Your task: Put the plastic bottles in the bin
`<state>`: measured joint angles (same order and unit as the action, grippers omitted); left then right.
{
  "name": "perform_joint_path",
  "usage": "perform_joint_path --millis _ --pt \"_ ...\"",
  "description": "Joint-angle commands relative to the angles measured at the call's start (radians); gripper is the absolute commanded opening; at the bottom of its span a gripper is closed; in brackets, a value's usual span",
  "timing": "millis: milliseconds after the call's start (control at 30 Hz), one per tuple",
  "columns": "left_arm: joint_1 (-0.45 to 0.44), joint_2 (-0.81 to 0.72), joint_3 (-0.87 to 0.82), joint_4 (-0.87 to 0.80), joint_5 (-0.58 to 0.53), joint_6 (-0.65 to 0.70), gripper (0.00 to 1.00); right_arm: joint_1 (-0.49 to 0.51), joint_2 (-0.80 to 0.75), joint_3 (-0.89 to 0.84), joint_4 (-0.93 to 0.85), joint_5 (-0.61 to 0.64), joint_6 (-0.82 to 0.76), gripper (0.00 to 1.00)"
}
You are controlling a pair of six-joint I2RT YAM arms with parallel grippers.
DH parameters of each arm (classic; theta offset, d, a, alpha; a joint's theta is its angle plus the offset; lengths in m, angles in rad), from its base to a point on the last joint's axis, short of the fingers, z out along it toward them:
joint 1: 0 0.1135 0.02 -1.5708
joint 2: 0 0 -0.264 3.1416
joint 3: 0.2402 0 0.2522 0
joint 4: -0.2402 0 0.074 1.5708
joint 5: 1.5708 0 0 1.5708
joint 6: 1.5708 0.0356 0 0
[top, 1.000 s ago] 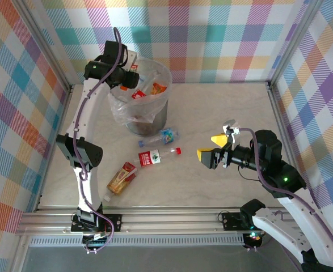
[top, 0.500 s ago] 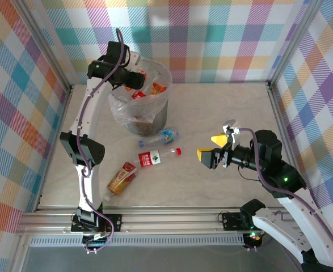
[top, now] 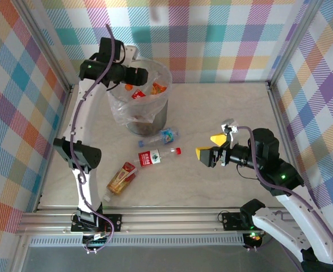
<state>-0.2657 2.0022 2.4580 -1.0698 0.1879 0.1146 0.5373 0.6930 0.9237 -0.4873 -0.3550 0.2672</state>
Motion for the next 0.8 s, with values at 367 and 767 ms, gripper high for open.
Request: perform_joint_path --millis 367,767 --pt "-0.122 -0.460 -0.548 0.183 0.280 0.022 0.96 0.004 -0.034 -0.025 0.017 -0.023 0.003 1.00" --pt "-0.382 -0.625 -0.961 0.182 0.010 0.008 1.00 0.004 -0.031 -0.047 0.039 -0.056 0.021 1.00"
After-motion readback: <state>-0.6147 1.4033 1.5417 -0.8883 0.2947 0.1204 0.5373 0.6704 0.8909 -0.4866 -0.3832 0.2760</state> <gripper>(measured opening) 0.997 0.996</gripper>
